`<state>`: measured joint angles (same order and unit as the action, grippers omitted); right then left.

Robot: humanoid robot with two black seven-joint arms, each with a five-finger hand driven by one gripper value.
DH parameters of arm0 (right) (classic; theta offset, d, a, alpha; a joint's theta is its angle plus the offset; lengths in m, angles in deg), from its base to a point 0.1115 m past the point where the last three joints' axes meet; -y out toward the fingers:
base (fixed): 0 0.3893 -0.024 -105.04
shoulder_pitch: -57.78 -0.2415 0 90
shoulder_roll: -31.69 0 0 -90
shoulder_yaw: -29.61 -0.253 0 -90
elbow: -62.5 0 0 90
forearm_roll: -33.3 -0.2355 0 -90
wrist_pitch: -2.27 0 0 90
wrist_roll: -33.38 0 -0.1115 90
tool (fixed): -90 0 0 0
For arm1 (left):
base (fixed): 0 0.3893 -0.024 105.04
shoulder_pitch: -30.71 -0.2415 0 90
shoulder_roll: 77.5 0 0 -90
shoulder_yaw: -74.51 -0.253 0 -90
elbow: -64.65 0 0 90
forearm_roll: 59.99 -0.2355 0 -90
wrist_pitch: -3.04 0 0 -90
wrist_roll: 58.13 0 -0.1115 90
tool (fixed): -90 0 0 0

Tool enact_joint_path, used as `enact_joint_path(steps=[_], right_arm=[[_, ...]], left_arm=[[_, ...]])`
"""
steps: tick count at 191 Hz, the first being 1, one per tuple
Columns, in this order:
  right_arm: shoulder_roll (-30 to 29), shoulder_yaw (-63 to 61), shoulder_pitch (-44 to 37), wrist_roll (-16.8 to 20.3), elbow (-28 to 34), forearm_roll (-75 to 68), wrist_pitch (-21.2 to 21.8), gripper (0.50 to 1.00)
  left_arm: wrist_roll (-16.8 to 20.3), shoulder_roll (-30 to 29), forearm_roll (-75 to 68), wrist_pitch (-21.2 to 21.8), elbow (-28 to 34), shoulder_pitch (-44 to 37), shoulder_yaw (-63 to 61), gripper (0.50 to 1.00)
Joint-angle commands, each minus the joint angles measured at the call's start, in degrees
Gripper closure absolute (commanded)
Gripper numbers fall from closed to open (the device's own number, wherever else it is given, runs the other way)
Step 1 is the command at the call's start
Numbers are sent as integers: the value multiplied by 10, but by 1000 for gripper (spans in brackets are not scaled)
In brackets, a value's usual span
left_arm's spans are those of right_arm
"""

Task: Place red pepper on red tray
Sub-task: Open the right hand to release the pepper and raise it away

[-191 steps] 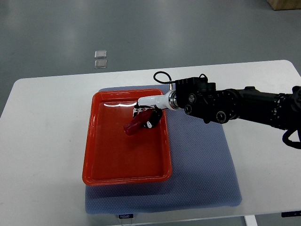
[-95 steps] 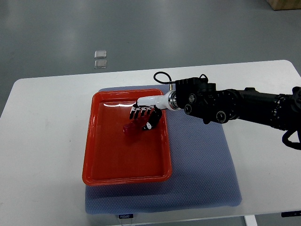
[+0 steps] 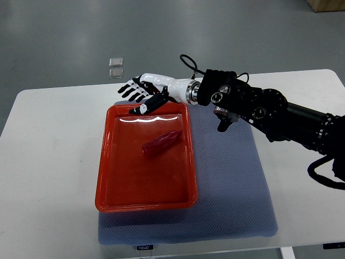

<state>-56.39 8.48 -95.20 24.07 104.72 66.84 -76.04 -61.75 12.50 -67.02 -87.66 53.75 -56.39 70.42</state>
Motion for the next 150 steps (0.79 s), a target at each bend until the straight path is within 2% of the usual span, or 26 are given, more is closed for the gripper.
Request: enact_joint_path(steps=[1,17,30,42,92,98,103,107,150], right_arm=[[3,-161,78,-19,1,-77,1,724],[-4,-288,147,-27,1,-136,5,689],[-4,-360,196,-34,1,-187,9,642],[-4,-393,221,-37,0,-218,14,640],[-4,-406,271,-60,-1,-264,25,640],[-4,-405,275,-60,-1,-264,25,632],[-4,-406,278,-60,-1,-264,25,595],[-4,-406,280,-61,0,-264,26,585],[-4,-403,282,-60,0,-264,37,583]], left_arm=[[0,0,0,0,0,0,0,500],[0,0,0,0,0,0,0,500],[0,0,0,0,0,0,0,500],[-1,0,0,0,0,0,0,500],[0,0,0,0,0,1,0,500],[-1,0,0,0,0,1,0,500],[0,0,0,0,0,1,0,500],[0,0,0,-1,0,1,0,500],[0,0,0,0,0,1,0,500]])
